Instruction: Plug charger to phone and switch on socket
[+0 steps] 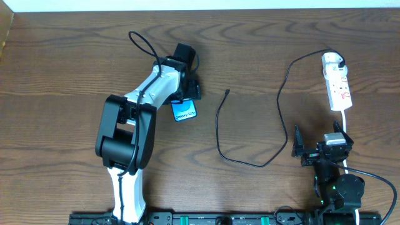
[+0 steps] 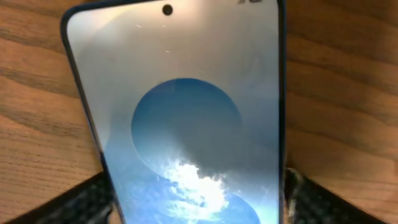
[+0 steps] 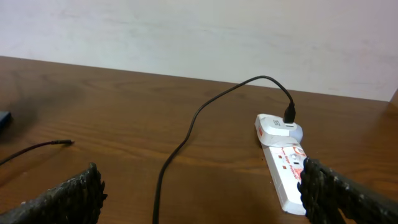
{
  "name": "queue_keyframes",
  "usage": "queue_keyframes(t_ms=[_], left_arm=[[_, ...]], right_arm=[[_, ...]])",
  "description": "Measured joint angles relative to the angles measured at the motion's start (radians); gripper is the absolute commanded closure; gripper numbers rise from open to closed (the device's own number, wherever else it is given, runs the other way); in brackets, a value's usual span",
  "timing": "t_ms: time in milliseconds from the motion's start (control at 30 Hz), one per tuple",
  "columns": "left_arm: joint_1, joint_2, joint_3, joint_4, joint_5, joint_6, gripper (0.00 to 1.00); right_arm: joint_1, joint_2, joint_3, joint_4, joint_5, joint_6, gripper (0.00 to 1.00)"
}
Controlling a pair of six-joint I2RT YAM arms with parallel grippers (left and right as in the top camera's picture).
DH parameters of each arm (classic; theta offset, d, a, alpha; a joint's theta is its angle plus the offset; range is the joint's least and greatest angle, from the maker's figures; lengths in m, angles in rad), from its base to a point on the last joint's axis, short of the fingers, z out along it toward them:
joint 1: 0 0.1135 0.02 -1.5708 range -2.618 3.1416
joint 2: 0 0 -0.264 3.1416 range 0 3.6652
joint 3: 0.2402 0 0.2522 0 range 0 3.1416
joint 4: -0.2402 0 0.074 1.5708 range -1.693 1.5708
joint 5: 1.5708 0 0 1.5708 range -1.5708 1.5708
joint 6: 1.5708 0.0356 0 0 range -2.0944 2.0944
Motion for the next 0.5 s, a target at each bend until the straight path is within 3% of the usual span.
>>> queue_keyframes(t_ms=[333,400,500], left_arm=[[0.024,0.0,0.0,-0.015,-0.016,-0.16,0.09],[0.025,0.0,0.0,-0.014,-0.019,-0.18,0.17],[0.029,0.0,0.0,-0.016,-0.021,-0.198,0.19]], right_arm=[[0.0,0.0,0.0,0.0,0.0,0.0,0.01],[0.0,0.0,0.0,0.0,0.0,0.0,0.01],[0.0,0.0,0.0,0.0,0.0,0.0,0.01]])
